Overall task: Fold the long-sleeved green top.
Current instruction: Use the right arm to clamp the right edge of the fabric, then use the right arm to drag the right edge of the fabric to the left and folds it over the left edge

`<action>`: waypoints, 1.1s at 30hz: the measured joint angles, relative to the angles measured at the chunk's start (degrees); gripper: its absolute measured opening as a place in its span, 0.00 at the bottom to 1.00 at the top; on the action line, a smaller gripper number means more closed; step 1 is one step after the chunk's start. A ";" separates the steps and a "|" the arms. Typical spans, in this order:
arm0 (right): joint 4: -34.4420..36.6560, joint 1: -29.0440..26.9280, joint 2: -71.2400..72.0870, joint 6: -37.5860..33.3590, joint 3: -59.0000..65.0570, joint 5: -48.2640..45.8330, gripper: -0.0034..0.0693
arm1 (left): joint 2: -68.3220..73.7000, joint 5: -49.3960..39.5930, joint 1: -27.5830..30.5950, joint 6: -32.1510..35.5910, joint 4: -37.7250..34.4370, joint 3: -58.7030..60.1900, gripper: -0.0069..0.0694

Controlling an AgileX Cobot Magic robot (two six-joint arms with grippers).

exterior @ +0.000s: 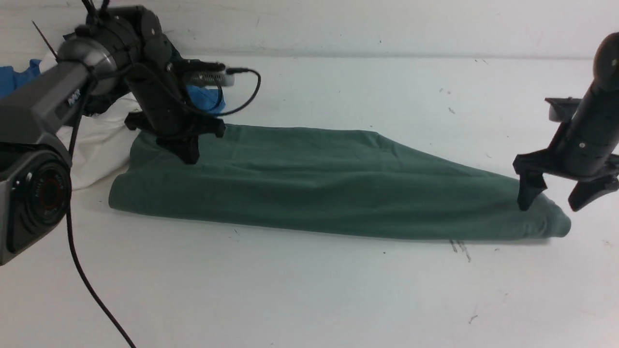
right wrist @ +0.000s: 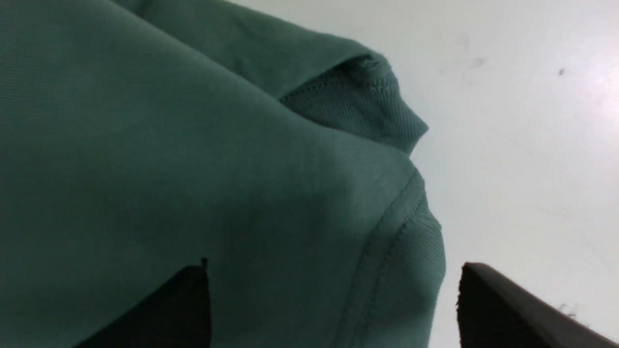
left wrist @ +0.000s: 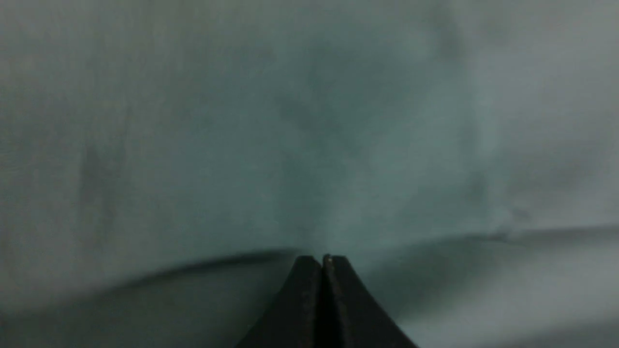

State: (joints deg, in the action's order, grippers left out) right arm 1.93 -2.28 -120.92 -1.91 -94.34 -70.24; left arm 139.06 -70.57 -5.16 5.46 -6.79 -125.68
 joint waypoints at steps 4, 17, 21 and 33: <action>0.88 0.00 -2.58 0.05 0.00 0.95 0.99 | 1.77 0.23 0.27 -1.50 1.39 -0.09 0.09; 5.61 0.00 -3.84 -7.55 -0.06 2.03 0.25 | -4.33 0.01 0.34 -1.60 0.58 -0.07 0.09; 4.93 -0.84 -3.62 -7.51 -0.06 1.17 0.11 | -8.96 0.01 0.34 -1.22 -0.01 -0.07 0.09; -16.28 -9.92 5.67 1.25 -0.99 -0.18 0.10 | -20.38 -0.70 1.04 -1.21 0.58 -0.07 0.09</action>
State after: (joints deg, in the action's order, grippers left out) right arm -14.35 -12.20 -115.26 -0.67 -95.33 -70.42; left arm 118.68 -71.27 -4.11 4.25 -6.21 -125.75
